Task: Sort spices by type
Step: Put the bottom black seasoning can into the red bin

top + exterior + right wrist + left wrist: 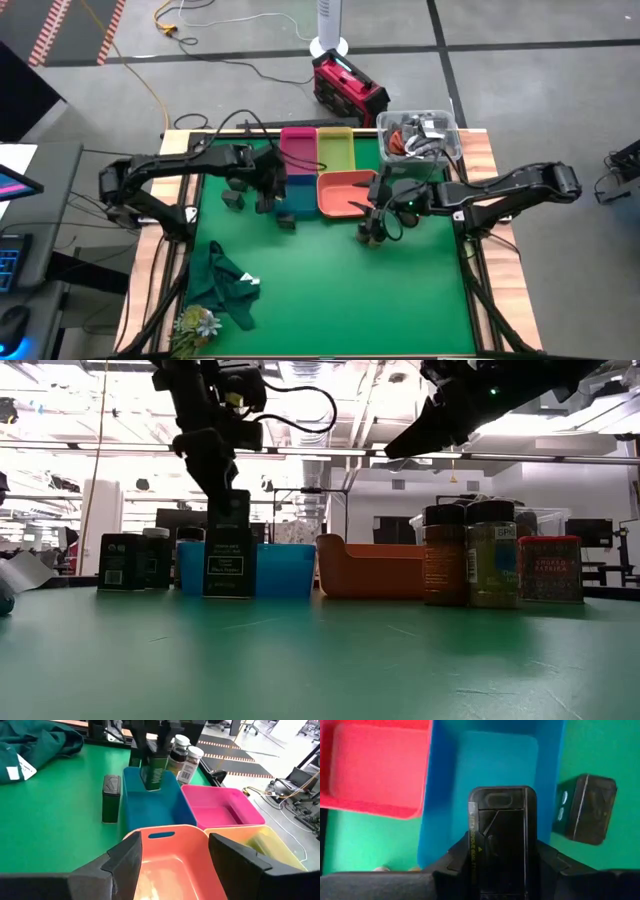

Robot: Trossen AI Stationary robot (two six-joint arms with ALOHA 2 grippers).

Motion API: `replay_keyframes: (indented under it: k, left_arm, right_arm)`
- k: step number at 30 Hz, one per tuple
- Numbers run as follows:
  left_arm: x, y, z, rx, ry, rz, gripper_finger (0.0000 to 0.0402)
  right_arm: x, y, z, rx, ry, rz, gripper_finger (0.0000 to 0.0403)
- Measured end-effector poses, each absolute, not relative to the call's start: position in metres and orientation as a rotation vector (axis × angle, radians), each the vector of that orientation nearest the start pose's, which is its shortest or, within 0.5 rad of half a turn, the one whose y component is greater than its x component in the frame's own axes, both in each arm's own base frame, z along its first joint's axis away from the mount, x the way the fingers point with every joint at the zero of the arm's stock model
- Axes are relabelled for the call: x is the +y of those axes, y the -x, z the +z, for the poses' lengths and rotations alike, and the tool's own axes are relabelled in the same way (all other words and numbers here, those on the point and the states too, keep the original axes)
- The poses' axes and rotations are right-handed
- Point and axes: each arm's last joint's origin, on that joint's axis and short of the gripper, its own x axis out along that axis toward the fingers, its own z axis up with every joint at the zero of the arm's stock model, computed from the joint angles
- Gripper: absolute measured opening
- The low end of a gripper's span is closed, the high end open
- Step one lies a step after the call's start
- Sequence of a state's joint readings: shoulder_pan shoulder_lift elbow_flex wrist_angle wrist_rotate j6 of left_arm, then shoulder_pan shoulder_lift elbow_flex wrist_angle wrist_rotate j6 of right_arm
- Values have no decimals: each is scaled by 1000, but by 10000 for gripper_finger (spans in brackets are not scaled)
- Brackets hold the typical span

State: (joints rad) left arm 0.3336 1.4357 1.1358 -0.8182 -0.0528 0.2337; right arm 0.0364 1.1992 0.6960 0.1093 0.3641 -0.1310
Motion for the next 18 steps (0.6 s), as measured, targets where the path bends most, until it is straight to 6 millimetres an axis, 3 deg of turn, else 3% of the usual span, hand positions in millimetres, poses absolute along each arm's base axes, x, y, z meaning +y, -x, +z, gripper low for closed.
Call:
replay_keyframes:
  k: [8, 18]
  left_arm:
    - [95, -270, 266, 1067, -51, 251, 125]
    - [131, -272, 303, 896, -101, 359, 126]
  right_arm:
    - [-1, -256, 248, 403, 201, -299, 260]
    - [-1, -256, 248, 402, 187, -302, 260]
